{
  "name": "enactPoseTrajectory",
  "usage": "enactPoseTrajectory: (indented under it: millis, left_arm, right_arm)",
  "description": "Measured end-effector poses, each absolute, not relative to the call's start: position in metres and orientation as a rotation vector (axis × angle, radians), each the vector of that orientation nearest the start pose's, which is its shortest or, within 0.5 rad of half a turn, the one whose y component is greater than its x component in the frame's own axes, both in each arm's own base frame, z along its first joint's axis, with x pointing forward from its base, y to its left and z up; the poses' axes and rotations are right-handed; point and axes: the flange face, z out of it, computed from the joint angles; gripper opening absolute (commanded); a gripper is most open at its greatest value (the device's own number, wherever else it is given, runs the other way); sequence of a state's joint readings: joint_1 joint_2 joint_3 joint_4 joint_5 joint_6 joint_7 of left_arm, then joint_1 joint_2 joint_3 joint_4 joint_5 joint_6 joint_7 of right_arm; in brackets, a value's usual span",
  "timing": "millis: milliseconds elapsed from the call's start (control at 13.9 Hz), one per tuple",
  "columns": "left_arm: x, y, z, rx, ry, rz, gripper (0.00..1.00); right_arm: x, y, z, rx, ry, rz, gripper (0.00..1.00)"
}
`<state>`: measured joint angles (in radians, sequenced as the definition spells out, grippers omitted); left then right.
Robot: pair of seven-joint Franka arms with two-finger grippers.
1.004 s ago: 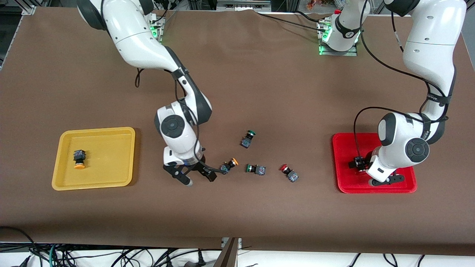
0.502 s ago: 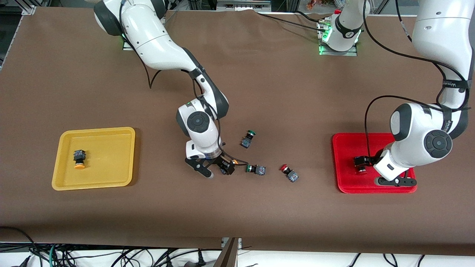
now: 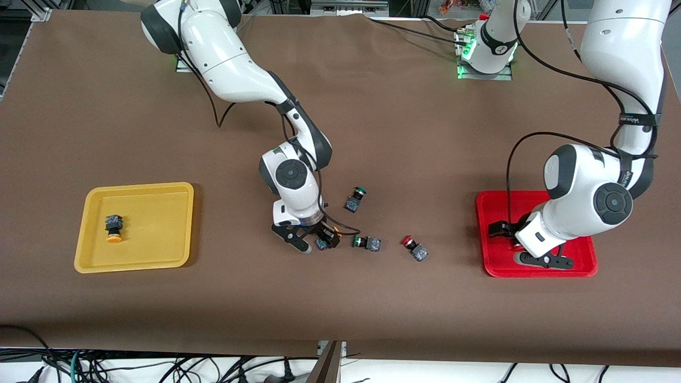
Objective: Place red and yellow buttons in trays
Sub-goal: 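Move the right gripper to a second yellow button and close on it, then grasp a second red button with the left gripper while the right gripper lifts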
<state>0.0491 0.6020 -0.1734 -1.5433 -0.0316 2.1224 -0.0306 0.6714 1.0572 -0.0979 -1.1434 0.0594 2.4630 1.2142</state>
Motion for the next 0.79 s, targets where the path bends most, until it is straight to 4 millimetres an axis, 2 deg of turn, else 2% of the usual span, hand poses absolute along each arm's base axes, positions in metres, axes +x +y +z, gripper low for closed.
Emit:
enactPoseTrajectory:
  millis: [72,143,215,287,430,574,646,789]
  left_arm:
    - [0.696,-0.079,0.302,-3.279,0.000,0.053,1.00]
    - [0.695,-0.090,0.300,-3.283,-0.095,0.068,1.00]
    - [0.694,-0.107,0.297,-3.277,-0.210,0.084,1.00]
    - [0.693,-0.129,0.294,-3.264,-0.341,0.100,1.00]
    - [0.692,-0.173,0.286,-3.217,-0.625,0.129,1.00]
    - [0.694,-0.204,0.275,-3.145,-0.897,0.155,1.00]
    - [0.695,-0.215,0.270,-3.111,-0.998,0.163,1.00]
    - [0.697,-0.236,0.255,-3.006,-1.203,0.156,1.00]
  right_arm:
    - [0.647,0.449,0.179,-2.801,0.899,-0.288,0.37]
    - [0.648,0.449,0.179,-2.799,0.898,-0.290,0.28]
    - [0.648,0.449,0.180,-2.798,0.897,-0.292,0.17]
    - [0.649,0.449,0.181,-2.797,0.897,-0.295,0.11]
    - [0.651,0.447,0.183,-2.798,0.894,-0.304,0.09]
    - [0.660,0.439,0.190,-2.804,0.885,-0.321,0.09]
    - [0.668,0.429,0.197,-2.826,0.867,-0.318,0.09]
    - [0.689,0.393,0.226,-2.905,0.791,-0.286,0.09]
